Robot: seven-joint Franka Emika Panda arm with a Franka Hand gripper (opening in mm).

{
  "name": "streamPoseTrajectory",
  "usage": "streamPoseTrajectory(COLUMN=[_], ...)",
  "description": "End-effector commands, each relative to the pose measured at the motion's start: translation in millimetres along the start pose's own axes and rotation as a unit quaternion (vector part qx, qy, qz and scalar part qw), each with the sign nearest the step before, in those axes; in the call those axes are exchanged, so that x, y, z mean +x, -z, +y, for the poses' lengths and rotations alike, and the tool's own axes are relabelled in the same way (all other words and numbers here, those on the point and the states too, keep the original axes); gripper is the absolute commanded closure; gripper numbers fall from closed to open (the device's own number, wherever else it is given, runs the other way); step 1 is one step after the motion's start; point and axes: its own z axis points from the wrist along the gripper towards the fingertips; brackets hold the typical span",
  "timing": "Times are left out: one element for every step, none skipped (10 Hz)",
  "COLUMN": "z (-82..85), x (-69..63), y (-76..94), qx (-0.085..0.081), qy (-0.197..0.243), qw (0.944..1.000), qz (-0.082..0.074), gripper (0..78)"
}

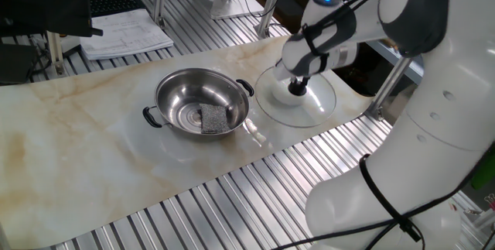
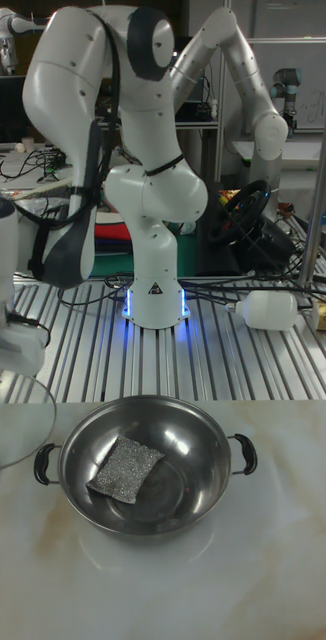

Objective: Cover the pot with the lid

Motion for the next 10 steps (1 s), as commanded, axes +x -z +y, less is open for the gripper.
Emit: streamPoseTrajectory(z=[1.1,2.8,4.4,10.0,15.3,21.2,28.3,36.8,46.4,55.6], x=[-8.9,-11.1,-12.6,-15.1,-15.7,-15.8,-16.8,-19.1,-22.4,-25.1], y=[32.5,39.2,43.4,53.4,60.9,67.6,73.2,76.1,76.9,77.7], qx=[0.007,0.001,-0.004,-0.014,-0.021,-0.028,-0.034,-0.04,-0.05,-0.057], qy=[-0.002,-0.002,-0.002,-0.005,-0.008,-0.013,-0.015,-0.017,-0.02,-0.022], qw=[0.9998,0.9997,0.9997,0.9994,0.9992,0.999,0.9987,0.9984,0.9978,0.9974], qz=[0.019,0.023,0.024,0.03,0.032,0.033,0.034,0.037,0.038,0.039], gripper=[76.4,76.4,76.4,76.4,76.4,76.4,76.4,76.4,76.4,76.4])
